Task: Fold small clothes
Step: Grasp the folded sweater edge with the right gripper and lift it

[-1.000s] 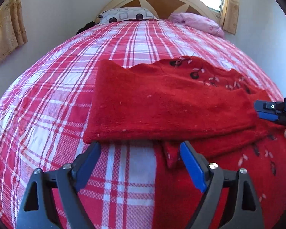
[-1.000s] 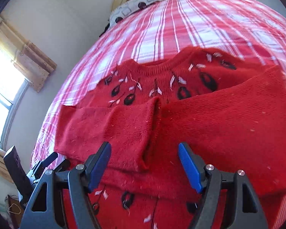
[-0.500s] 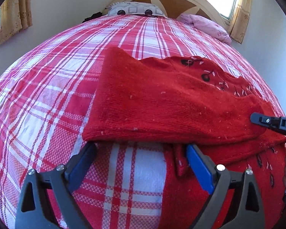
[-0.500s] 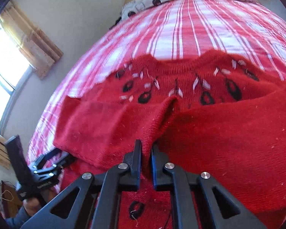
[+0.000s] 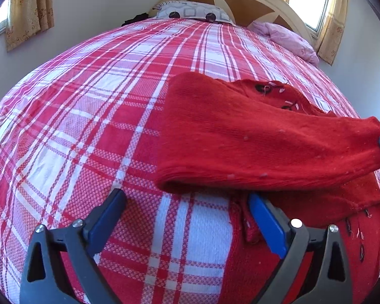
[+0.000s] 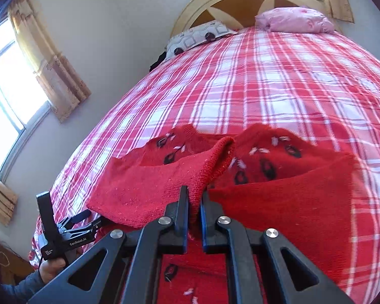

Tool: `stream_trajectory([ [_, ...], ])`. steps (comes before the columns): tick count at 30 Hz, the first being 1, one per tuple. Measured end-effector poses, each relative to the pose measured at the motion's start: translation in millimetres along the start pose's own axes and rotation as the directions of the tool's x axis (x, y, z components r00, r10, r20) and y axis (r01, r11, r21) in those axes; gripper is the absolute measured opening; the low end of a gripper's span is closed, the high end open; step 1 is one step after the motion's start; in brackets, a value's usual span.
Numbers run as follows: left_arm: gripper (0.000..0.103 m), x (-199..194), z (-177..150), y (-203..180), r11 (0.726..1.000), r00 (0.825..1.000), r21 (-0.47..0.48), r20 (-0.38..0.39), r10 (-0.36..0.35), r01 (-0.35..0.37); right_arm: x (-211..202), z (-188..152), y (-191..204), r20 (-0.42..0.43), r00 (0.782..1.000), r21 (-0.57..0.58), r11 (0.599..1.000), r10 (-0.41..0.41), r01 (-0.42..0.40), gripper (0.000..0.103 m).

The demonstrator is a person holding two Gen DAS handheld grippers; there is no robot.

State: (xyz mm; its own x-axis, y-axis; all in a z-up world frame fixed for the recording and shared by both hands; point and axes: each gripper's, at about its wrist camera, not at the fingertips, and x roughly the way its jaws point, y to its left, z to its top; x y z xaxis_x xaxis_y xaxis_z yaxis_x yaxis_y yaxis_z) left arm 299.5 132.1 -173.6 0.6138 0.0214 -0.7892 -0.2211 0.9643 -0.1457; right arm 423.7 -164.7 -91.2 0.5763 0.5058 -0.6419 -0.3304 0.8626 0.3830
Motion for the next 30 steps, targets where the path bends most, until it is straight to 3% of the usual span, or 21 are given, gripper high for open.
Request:
stream_trajectory([
  [18,0.103,4.3,-0.1,-5.4,0.999,1.0,0.033,-0.014,0.021,-0.021,-63.2,-20.4,-88.5,0.044,0.99,0.138,0.982,-0.134,0.127,0.007],
  [30,0.103,4.3,-0.6,-5.4,0.999,1.0,0.031,-0.014,0.017,-0.017,-57.6,-54.1,-123.1,-0.003,0.985,0.23,0.959,-0.171,0.167,0.007],
])
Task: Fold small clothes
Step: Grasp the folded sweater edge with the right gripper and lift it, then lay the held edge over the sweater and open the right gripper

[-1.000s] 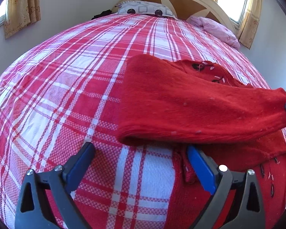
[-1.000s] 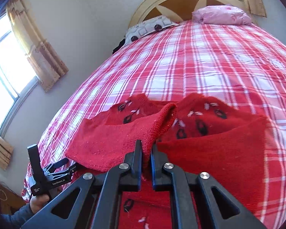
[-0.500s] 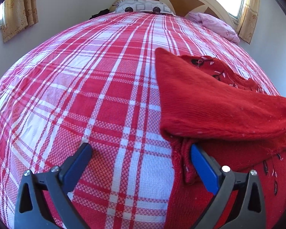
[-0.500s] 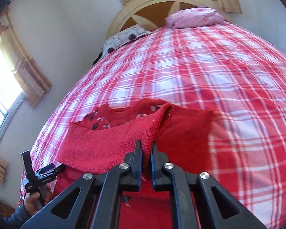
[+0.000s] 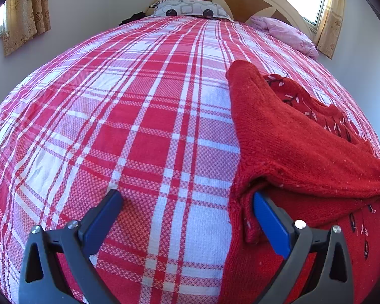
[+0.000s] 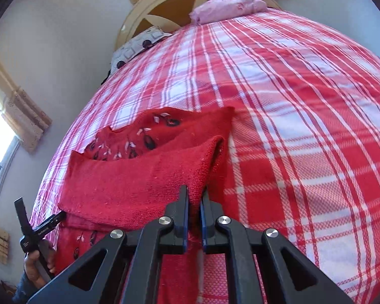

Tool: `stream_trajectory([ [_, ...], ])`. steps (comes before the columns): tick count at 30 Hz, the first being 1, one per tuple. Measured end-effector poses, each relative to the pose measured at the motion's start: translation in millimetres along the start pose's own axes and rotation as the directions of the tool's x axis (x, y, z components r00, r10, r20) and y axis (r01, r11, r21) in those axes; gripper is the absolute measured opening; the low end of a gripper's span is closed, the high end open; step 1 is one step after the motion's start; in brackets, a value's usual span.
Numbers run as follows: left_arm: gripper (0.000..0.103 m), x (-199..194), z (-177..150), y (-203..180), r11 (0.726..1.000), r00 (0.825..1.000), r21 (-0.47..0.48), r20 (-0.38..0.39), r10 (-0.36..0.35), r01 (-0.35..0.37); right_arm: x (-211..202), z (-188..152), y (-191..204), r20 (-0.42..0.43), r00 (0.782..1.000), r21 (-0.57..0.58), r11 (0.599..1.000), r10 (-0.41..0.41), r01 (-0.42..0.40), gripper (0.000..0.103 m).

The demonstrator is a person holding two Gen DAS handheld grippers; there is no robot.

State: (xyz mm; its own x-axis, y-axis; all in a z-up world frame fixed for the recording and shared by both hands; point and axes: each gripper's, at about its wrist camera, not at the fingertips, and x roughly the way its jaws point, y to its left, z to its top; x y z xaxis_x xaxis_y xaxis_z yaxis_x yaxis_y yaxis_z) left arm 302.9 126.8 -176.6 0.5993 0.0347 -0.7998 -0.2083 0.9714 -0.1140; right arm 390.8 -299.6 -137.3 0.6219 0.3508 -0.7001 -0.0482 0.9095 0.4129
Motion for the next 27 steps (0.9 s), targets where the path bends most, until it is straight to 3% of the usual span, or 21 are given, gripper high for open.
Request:
stream_trajectory([
  [3,0.103,0.1,-0.1,0.0,1.0,1.0,0.0,0.0,-0.002,0.002,-1.4,-3.8,-4.2,0.004,1.0,0.02,1.0,0.011,-0.011,0.007],
  [7,0.103,-0.5,-0.5,-0.3,1.0,1.0,0.002,0.0,0.003,-0.003,13.7,-7.5,-5.6,-0.052,0.998,0.032,0.999,0.03,-0.028,0.007],
  [10,0.103,-3.1,-1.1,1.2,1.0,1.0,-0.007,0.007,-0.012,0.012,14.0,-9.7,-16.5,-0.041,0.998,0.1,0.994,0.048,-0.044,0.01],
  [11,0.103,-6.2,-2.0,3.3,1.0,1.0,-0.017,0.015,-0.021,0.021,9.5,-10.5,-20.4,-0.029,0.998,0.125,0.991,0.056,-0.052,0.016],
  [13,0.103,-16.6,-5.1,7.7,0.999,0.999,-0.042,0.036,-0.031,0.033,-1.9,-12.8,-23.9,-0.003,1.0,0.137,0.99,0.025,-0.024,0.04],
  [17,0.103,-53.6,-5.8,16.0,0.997,0.99,-0.072,0.138,-0.007,0.018,-34.9,-12.8,-16.5,0.075,0.996,0.075,0.996,-0.045,0.039,0.041],
  [20,0.103,-69.4,11.8,8.8,0.998,0.981,-0.062,0.194,-0.014,0.027,-43.9,-4.0,6.3,0.108,0.994,-0.004,1.0,-0.02,0.02,0.041],
  [24,0.103,-52.3,35.4,-13.3,1.0,0.988,0.0,0.152,-0.023,0.023,-19.0,4.9,41.9,0.048,0.997,-0.108,0.993,0.06,-0.054,0.041],
  [27,0.103,-17.3,42.6,-24.0,0.997,0.993,0.031,0.096,0.063,-0.066,9.9,4.3,48.6,-0.007,0.998,-0.119,0.991,0.061,-0.062,0.041],
])
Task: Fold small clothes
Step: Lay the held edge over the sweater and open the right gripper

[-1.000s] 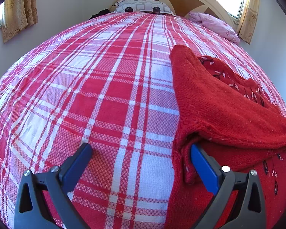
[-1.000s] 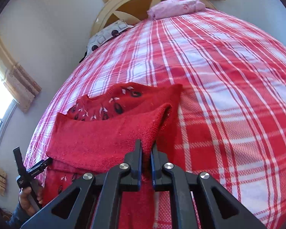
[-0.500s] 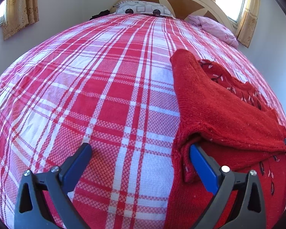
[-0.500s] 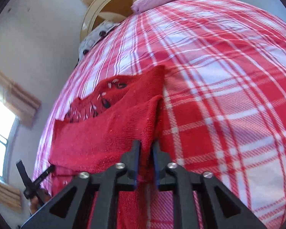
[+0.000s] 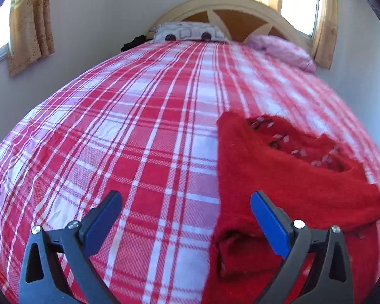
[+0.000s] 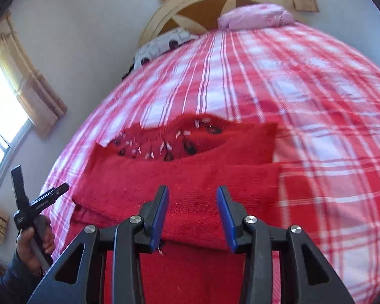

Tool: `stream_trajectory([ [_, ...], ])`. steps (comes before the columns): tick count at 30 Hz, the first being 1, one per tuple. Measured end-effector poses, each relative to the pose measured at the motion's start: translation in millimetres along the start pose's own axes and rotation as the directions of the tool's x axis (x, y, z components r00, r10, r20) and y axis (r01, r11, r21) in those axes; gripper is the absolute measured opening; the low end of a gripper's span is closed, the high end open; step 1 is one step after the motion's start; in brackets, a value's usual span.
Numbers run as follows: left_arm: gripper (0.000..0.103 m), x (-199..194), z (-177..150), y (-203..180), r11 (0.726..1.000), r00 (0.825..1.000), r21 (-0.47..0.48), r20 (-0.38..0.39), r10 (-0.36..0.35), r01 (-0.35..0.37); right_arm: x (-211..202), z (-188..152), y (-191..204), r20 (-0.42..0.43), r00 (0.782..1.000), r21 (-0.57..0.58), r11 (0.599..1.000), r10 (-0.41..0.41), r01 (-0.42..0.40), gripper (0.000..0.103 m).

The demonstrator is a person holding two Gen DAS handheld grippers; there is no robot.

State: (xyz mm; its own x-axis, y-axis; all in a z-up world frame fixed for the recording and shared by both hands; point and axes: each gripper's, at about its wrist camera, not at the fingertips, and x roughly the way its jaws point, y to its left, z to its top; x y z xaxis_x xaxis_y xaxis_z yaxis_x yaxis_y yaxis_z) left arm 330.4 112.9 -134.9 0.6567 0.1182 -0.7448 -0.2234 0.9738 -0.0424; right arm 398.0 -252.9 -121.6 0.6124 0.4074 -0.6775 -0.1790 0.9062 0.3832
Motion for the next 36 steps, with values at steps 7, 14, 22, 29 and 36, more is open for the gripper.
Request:
stream_trajectory([
  [7,0.103,35.5,-11.7,23.6,0.997,0.994,-0.058,-0.1,0.039,-0.045,28.0,-13.9,-21.7,-0.057,0.998,0.072,0.997,0.02,-0.015,0.041],
  [14,0.103,38.9,-13.7,20.8,0.995,0.99,-0.049,-0.114,0.081,-0.087,15.5,-25.0,-7.3,-0.056,0.997,-0.023,0.998,-0.057,0.056,0.041],
  [22,0.103,19.8,7.1,10.8,0.994,0.993,-0.012,-0.041,0.108,-0.109,19.8,-27.5,-4.4,-0.057,0.994,-0.043,0.995,-0.088,0.086,0.044],
  [29,0.103,26.3,22.6,-13.1,0.997,0.997,0.022,-0.026,0.079,-0.079,22.1,-30.5,5.5,-0.046,0.992,-0.078,0.99,-0.12,0.117,0.051],
  [36,0.103,44.7,17.5,-27.9,0.989,0.992,0.088,-0.044,0.12,-0.116,23.7,-34.2,8.4,-0.031,0.991,-0.098,0.987,-0.131,0.127,0.054],
])
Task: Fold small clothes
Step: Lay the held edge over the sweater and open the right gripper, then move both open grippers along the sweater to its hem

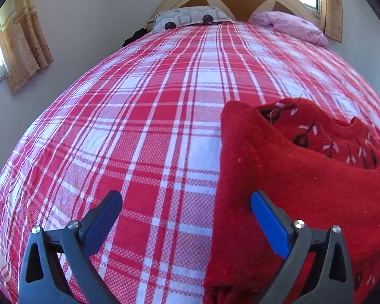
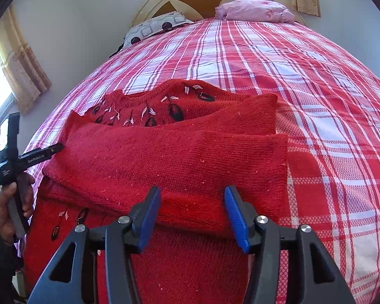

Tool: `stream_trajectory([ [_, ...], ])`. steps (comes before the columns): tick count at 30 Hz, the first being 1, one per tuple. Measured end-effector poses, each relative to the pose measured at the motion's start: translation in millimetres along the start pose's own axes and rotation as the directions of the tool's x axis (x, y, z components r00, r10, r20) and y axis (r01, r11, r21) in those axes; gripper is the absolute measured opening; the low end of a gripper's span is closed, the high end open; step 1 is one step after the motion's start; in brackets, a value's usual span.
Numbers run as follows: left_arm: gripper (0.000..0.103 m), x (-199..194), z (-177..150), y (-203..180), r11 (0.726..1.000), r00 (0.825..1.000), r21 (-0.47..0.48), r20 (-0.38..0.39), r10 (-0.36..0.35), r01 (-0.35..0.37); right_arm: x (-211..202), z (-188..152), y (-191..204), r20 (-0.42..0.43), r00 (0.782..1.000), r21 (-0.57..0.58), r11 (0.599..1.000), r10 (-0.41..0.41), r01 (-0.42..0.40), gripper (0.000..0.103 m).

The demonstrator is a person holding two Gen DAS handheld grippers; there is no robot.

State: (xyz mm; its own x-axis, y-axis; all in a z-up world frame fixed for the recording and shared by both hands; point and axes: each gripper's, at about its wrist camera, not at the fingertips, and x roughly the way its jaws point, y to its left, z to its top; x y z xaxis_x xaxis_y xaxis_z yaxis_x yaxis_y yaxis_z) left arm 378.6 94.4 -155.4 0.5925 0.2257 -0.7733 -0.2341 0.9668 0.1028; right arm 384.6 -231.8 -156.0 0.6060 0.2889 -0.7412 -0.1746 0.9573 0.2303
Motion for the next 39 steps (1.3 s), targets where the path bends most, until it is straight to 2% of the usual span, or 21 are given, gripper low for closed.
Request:
stream_trajectory([
  [5,0.103,14.4,0.5,8.1,0.999,0.999,0.015,-0.005,0.038,-0.038,-3.9,0.4,4.7,0.012,1.0,0.002,1.0,-0.013,0.013,0.055],
  [8,0.103,16.1,-2.7,9.3,0.997,0.998,0.047,0.026,0.06,-0.061,-9.1,3.7,14.2,0.012,1.0,0.013,1.0,0.021,-0.021,0.055],
  [10,0.103,16.2,-2.9,14.5,0.998,0.998,0.025,0.023,0.058,-0.058,-13.8,5.1,25.0,0.024,0.999,-0.001,0.999,0.042,-0.042,0.055],
  [13,0.103,18.4,-4.5,29.6,0.995,0.995,-0.038,0.021,0.098,-0.097,-16.5,4.3,42.7,0.024,0.998,-0.057,0.997,0.059,-0.057,0.055],
  [15,0.103,24.8,-4.1,37.6,0.994,0.996,-0.072,-0.01,0.086,-0.087,-8.9,1.8,50.5,-0.003,0.998,-0.093,0.994,0.055,-0.056,0.056],
  [17,0.103,26.3,-2.8,37.4,0.995,0.997,-0.067,-0.016,0.077,-0.078,2.5,-0.7,49.8,-0.023,0.999,-0.099,0.995,0.026,-0.028,0.056],
  [22,0.103,7.1,-7.6,37.3,0.996,0.998,-0.076,0.038,0.048,-0.045,-10.2,-5.0,46.5,0.02,0.998,-0.058,0.996,0.065,-0.064,0.057],
  [25,0.103,-15.6,-12.6,32.4,0.996,0.997,-0.086,0.074,0.012,-0.005,-13.6,-6.8,47.9,0.026,0.999,-0.099,0.995,0.031,-0.028,0.057],
  [29,0.103,-32.6,-19.0,8.5,1.0,0.995,0.004,0.102,-0.015,0.015,-8.6,-3.4,35.3,0.021,1.0,-0.075,0.997,0.015,-0.013,0.057],
  [31,0.103,-21.2,-23.2,-0.5,0.998,0.997,0.051,0.074,0.021,-0.025,-0.8,-1.6,24.9,0.005,1.0,-0.037,0.999,0.015,-0.014,0.057],
  [34,0.103,-8.7,-19.5,14.5,0.999,0.999,-0.023,0.027,-0.043,0.043,0.7,-2.5,20.5,0.002,1.0,-0.027,0.999,0.025,-0.025,0.057],
  [35,0.103,-7.6,-18.0,20.1,0.998,0.999,-0.047,0.017,-0.045,0.046,-2.1,-2.5,21.7,0.005,1.0,-0.025,0.999,0.026,-0.026,0.057],
  [39,0.103,-7.1,-25.3,27.1,0.999,1.0,-0.037,0.006,0.005,-0.004,-10.8,-6.8,24.7,0.017,1.0,-0.045,0.999,0.017,-0.016,0.057],
])
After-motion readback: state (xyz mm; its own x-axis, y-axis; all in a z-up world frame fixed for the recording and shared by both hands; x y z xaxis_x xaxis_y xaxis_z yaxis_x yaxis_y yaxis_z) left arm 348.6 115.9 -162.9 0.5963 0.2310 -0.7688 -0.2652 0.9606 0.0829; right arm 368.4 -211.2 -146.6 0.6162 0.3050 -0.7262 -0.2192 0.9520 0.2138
